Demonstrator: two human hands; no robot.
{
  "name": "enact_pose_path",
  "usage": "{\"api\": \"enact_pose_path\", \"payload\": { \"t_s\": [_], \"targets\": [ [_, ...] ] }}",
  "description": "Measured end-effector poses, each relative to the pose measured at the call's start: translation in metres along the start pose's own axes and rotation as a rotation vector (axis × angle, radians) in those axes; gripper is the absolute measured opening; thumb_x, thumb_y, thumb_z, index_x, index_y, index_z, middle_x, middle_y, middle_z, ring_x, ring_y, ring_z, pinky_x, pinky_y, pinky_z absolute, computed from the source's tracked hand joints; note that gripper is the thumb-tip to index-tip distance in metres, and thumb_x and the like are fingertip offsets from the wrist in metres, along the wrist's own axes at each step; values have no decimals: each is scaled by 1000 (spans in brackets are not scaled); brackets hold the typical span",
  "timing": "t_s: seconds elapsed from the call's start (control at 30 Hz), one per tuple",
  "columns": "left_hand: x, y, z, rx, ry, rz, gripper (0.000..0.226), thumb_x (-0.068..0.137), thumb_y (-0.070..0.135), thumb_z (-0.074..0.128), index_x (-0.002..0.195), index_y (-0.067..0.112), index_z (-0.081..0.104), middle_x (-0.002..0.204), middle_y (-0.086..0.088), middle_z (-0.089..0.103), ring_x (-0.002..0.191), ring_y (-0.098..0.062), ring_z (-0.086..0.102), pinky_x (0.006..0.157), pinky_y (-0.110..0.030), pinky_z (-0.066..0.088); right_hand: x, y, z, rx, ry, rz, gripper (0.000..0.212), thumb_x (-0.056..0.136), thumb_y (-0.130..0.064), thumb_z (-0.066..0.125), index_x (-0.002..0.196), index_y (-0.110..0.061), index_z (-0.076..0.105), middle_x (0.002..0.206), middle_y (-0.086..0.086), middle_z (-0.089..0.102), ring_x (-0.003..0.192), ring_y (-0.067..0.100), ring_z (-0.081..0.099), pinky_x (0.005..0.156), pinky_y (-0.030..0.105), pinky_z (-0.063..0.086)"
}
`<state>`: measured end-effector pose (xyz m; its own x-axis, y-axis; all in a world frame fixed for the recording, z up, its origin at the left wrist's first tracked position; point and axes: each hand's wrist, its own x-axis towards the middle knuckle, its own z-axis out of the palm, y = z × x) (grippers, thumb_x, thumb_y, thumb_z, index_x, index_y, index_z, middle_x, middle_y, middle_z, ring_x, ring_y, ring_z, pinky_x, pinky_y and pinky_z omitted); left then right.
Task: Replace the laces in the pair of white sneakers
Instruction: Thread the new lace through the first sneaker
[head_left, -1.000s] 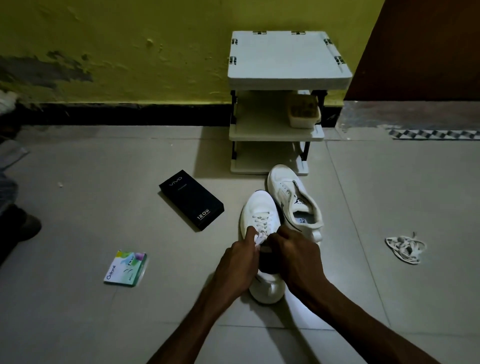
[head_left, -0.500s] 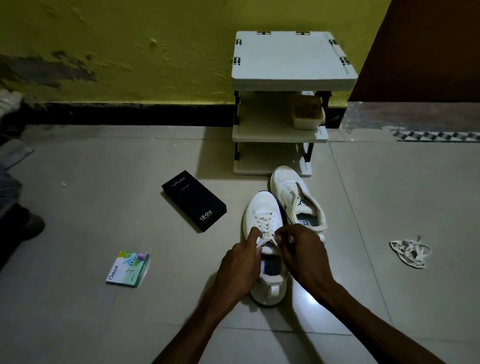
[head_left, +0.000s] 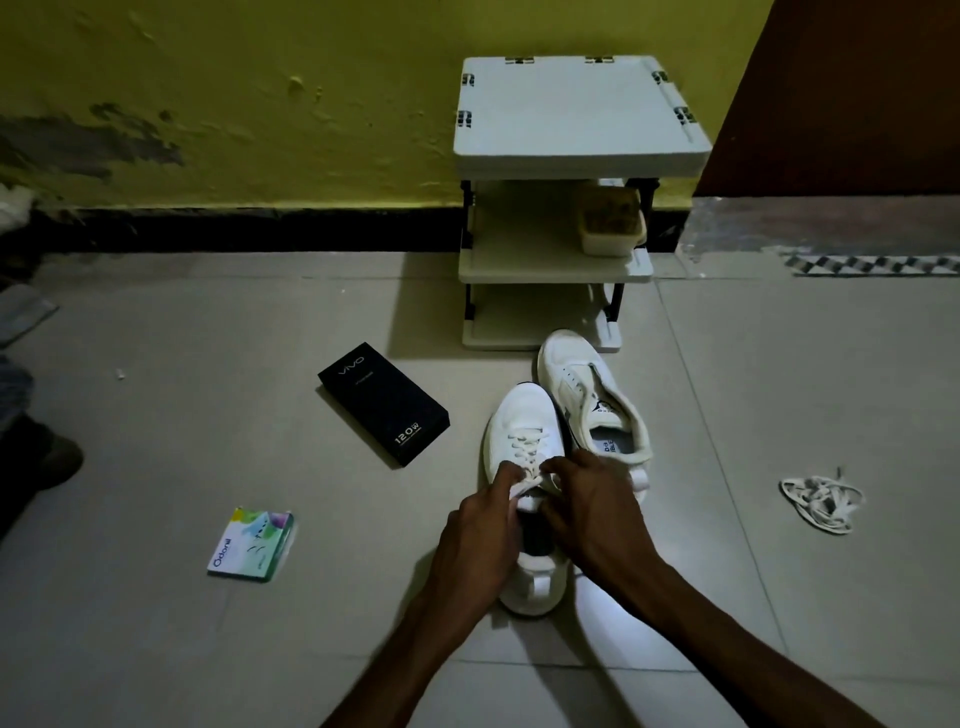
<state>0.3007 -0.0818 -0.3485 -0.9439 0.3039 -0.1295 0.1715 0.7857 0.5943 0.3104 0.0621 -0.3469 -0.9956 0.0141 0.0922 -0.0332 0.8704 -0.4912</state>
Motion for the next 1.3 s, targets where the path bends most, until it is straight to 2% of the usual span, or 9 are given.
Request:
{"api": "enact_pose_path", "payload": {
  "t_s": [0.1, 0.23, 0.33, 0.43, 0.67, 0.8, 1.0, 1.13, 1.3],
  "targets": [
    [0, 1, -2, 6, 5, 21, 28, 100, 17, 40, 126, 24, 45, 98, -10, 68, 87, -32, 63, 76, -44, 53, 1, -5, 3, -18, 0, 15, 26, 79, -16, 68, 103, -10, 63, 92, 8, 61, 77, 26, 60, 68, 29, 46],
    [1, 3, -3, -12, -35, 29, 31, 100, 14, 41, 129, 24, 47, 103, -10, 67, 93, -32, 63, 81, -45, 52, 0, -2, 2, 51, -10, 20, 28, 78, -12, 68, 106, -14, 63, 94, 4, 60, 79, 19, 58, 68, 21, 38],
    [7, 7, -1, 4, -106, -129, 38, 101, 24, 47, 139, 28, 41, 126, -10, 61, 112, -30, 59, 98, -39, 47, -2, -1, 0, 84, -14, 41, 24, 77, -9, 67, 101, -12, 64, 95, 5, 61, 81, 19, 57, 69, 23, 41],
    [8, 9, 0, 61, -141, -123, 50, 98, 28, 54, 143, 36, 33, 132, -8, 57, 116, -28, 58, 100, -36, 47, -1, 0, -2, 83, -31, 25, 22, 76, -11, 63, 97, -15, 62, 90, 3, 58, 77, 19, 56, 66, 25, 44],
    [10, 6, 6, 76, -133, -138, 57, 97, 27, 54, 147, 32, 28, 135, -9, 56, 118, -27, 57, 101, -35, 47, -3, -4, -6, 112, -83, -29, 32, 76, -18, 54, 107, -16, 64, 88, -2, 46, 71, 5, 43, 61, 5, 32],
    [6, 5, 4, -50, -54, -151, 45, 102, 32, 44, 145, 31, 33, 136, -7, 56, 120, -23, 56, 103, -34, 45, -6, -3, -6, 85, -83, -28, 33, 80, -20, 60, 113, -23, 63, 97, 1, 57, 81, 8, 51, 74, 16, 45],
    [2, 1, 7, -137, 36, -171, 41, 100, 34, 50, 138, 30, 37, 133, -2, 57, 117, -18, 58, 95, -24, 46, -6, 7, -12, -3, 14, 57, 20, 84, -42, 66, 103, -34, 68, 95, -8, 59, 83, 10, 59, 61, 19, 41],
    [3, 1, 8, -132, 52, -169, 30, 99, 29, 52, 128, 25, 43, 127, -3, 61, 112, -19, 61, 91, -25, 48, 1, -3, -12, -49, 79, 11, 15, 75, -34, 77, 87, -26, 72, 85, -6, 64, 68, 13, 62, 53, 10, 30],
    [4, -3, 8, -144, 52, -140, 20, 101, 26, 47, 120, 22, 45, 118, -7, 65, 105, -21, 63, 87, -31, 52, 12, -16, -4, -250, -32, -74, 23, 58, -30, 82, 72, -20, 68, 73, 0, 60, 52, 20, 58, 44, 30, 46]
  ]
}}
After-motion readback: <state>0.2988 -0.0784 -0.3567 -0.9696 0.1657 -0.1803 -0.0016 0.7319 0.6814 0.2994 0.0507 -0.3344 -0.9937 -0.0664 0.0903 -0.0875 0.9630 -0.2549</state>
